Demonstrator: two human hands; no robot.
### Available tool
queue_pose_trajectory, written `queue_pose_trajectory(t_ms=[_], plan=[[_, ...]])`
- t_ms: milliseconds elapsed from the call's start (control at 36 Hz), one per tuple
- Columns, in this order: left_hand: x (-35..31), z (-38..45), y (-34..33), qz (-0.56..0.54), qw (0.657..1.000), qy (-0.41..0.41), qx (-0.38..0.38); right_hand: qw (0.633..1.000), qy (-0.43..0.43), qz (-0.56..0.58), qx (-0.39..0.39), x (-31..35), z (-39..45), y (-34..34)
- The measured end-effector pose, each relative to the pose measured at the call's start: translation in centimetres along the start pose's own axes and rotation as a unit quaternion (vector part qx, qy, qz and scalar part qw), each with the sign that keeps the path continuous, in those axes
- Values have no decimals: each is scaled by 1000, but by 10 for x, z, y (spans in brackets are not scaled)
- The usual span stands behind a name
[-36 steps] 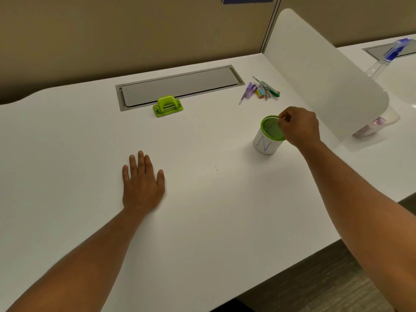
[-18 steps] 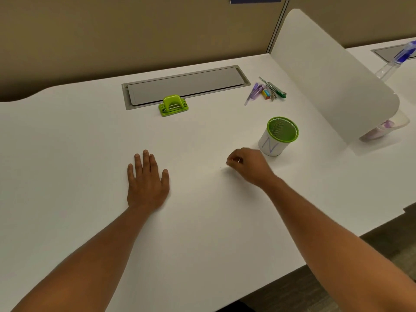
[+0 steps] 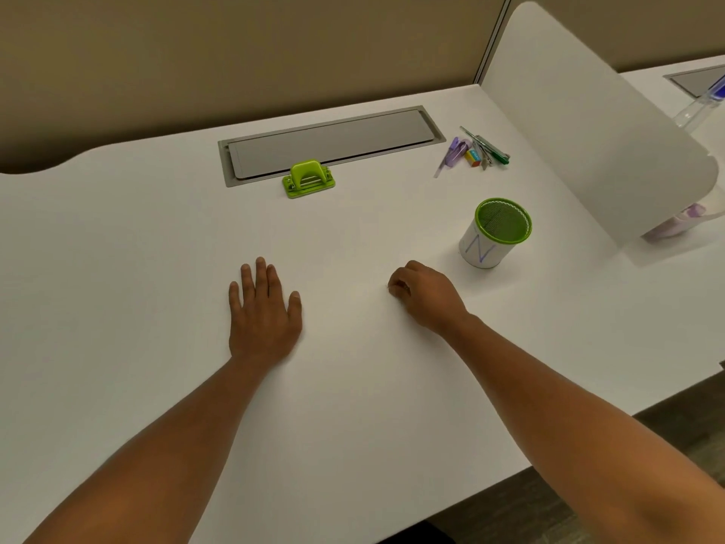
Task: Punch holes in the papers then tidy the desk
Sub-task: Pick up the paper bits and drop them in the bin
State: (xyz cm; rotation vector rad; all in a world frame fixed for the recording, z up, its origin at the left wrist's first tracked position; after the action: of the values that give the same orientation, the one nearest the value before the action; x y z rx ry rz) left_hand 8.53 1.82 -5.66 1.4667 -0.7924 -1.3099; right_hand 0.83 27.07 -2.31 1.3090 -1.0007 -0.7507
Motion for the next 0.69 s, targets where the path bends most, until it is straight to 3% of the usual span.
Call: queue_pose_trajectory(t_ms=[167,278,472,583,694], plan=[[0,1,0,-5,1000,4,2,997,-44,-17,66,-2,8,-9],[1,1,-1,-6,1000,5,6,973,-134,170,76,-24,11,5],[-1,1,0,2,1000,5,7,886,-208,413,-23,-70,10,76],[0,1,-1,-1,1000,7,11,890,-229,384,-85,-110,9,121],[2,1,-3,-4,1000,10,18,928,-268,229,-126,-144,7,145]])
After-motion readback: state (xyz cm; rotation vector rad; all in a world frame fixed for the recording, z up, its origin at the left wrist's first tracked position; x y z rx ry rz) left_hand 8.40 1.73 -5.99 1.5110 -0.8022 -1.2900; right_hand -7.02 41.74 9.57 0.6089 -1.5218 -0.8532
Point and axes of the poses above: each hand's wrist, its own z-axis towards the middle knuckle, its own y-axis out of the back of the hand, x = y × z, the point moved 9 cm from there along z, towards the middle knuckle, and after that the axes turned 15 degrees about -z, right-handed, at the moved point
